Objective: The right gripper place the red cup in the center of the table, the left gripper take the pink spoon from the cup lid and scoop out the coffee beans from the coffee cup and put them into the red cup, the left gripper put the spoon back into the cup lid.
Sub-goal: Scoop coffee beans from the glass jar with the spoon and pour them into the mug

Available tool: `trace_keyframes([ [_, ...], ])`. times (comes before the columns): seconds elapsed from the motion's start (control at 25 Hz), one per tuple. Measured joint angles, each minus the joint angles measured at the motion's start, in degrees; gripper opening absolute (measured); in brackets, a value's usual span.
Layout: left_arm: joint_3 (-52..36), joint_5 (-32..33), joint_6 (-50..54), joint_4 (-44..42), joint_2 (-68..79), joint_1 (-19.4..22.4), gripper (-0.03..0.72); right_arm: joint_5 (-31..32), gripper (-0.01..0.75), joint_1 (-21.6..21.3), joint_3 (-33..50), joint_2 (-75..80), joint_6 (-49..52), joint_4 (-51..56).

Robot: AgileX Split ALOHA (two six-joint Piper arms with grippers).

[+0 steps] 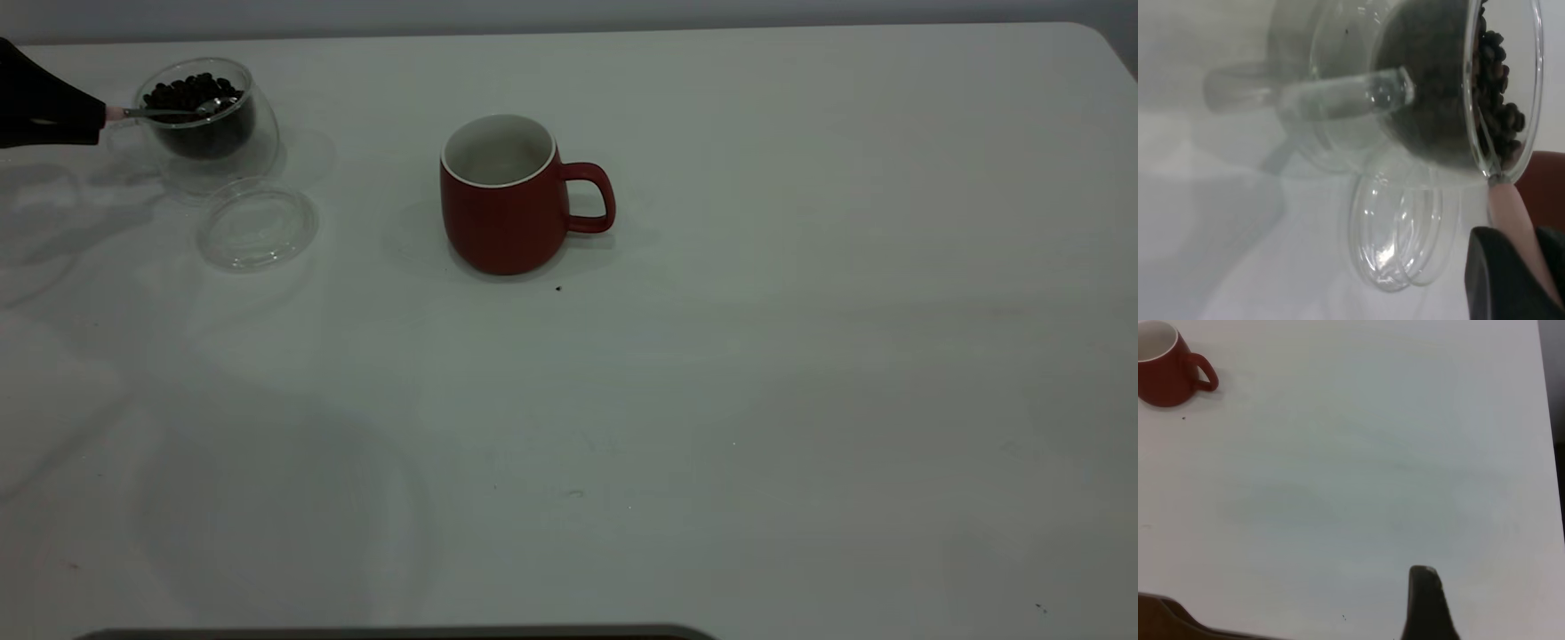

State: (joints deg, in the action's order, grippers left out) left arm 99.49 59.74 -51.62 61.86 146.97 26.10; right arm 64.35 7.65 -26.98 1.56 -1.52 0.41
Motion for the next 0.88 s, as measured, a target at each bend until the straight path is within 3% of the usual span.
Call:
trace_keyframes([
  [0.88, 0.0, 5.53, 7.36, 1.75, 0.11, 3.25, 0.119, 0.0, 0.534, 0.0, 0.0, 0.0, 0.0, 0.0],
])
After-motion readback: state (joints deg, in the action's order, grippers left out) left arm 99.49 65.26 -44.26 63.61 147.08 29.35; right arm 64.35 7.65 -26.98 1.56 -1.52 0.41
